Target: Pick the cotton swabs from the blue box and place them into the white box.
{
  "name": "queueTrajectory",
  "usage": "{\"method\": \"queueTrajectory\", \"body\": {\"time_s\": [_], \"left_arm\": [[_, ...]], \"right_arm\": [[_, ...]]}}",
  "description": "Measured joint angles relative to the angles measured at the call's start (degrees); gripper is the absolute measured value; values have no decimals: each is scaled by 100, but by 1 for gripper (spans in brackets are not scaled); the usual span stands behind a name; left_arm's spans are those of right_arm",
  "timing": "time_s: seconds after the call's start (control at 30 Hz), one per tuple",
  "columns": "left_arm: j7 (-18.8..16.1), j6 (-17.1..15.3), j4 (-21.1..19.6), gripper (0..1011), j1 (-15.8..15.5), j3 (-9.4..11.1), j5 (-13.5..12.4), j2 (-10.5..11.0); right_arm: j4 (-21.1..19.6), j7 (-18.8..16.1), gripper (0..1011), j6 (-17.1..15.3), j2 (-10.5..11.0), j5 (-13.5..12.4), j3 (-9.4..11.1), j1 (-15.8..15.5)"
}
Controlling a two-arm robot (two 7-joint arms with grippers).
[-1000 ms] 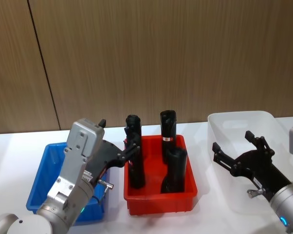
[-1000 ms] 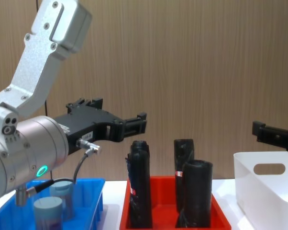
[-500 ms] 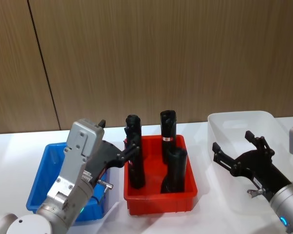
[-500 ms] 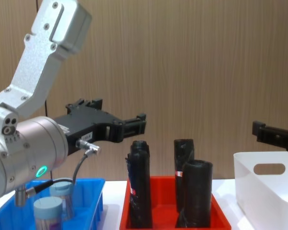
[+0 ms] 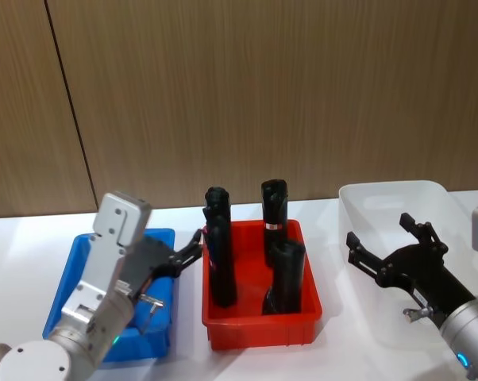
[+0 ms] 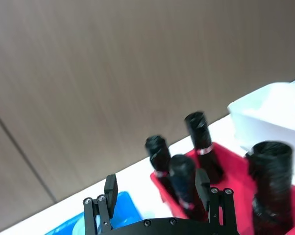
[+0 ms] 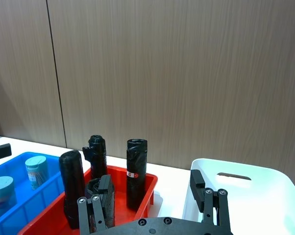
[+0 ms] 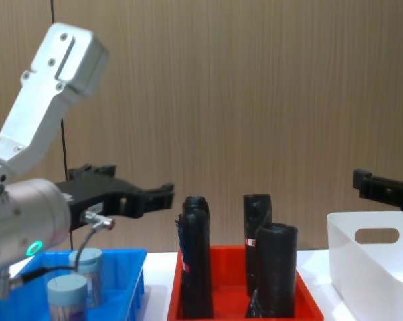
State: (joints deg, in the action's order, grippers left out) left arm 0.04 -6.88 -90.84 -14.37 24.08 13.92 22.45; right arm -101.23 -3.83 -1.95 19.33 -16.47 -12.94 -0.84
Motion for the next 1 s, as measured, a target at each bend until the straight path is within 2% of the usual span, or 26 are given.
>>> {"method": "queueTrajectory", "body": {"time_s": [0.57,1.0], "left_arm": [[-424,-945,314,1004,-12,-340,720,118],[-617,-1361,506,1004,-17,-487,1114,116]], "right_arm": [[0,0,1001,0,0,0,0,0],[0,0,1001,0,0,0,0,0]]}}
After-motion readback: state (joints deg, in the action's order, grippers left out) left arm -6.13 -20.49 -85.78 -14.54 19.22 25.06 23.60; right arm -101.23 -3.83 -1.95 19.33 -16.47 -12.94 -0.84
